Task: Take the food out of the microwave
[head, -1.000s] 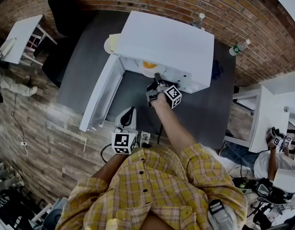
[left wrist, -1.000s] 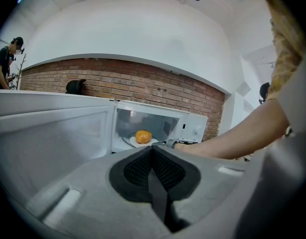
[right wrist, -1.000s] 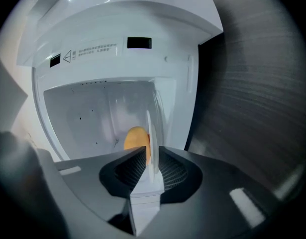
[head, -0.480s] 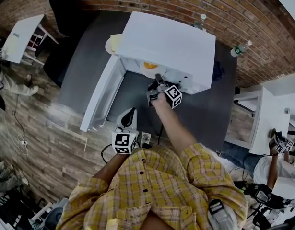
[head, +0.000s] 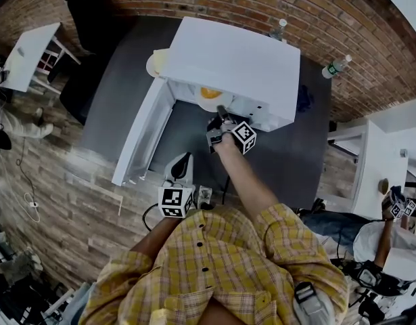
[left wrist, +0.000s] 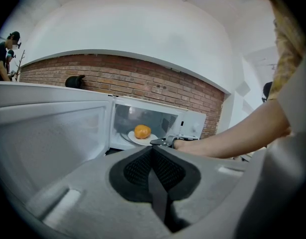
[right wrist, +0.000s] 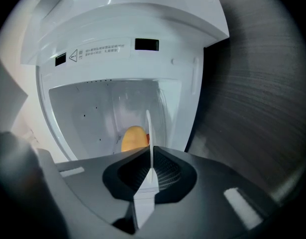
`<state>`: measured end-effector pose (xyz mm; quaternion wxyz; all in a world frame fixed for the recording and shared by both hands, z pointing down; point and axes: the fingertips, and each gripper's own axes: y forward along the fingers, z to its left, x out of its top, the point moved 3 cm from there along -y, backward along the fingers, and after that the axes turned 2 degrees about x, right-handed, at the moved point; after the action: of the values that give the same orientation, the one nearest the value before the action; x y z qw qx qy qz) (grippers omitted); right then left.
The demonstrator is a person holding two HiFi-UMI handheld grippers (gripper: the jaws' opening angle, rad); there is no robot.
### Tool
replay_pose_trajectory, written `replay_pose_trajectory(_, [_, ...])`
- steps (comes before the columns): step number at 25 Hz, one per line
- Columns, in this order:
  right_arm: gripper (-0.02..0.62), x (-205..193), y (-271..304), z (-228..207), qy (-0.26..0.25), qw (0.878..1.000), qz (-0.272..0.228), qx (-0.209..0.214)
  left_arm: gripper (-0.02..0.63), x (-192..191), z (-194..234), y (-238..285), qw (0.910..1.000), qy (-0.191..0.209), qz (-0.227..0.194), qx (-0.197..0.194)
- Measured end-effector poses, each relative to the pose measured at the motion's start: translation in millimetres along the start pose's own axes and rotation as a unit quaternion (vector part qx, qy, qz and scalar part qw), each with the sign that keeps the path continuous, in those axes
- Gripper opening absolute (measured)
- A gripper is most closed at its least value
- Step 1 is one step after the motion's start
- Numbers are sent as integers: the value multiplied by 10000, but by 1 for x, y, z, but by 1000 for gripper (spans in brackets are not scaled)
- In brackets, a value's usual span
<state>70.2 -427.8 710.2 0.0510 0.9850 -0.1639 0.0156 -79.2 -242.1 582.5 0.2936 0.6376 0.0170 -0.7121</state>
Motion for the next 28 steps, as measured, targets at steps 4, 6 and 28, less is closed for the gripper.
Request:
replay_pose_trajectory(4, [9,-6,-7,7,-13,10000,81,40,0,-2,1,-2,10000,5,10,33])
replay_pose_trajectory(6, [10,-7,-11,10,-45,9999,126,80,0,0,0,-3,10000,8,-21,26])
replay_pose_trajectory(28, [11,-34,-88,49,-31,9988,246,429,-2,16,-20,-31,9983,336,-458,-160])
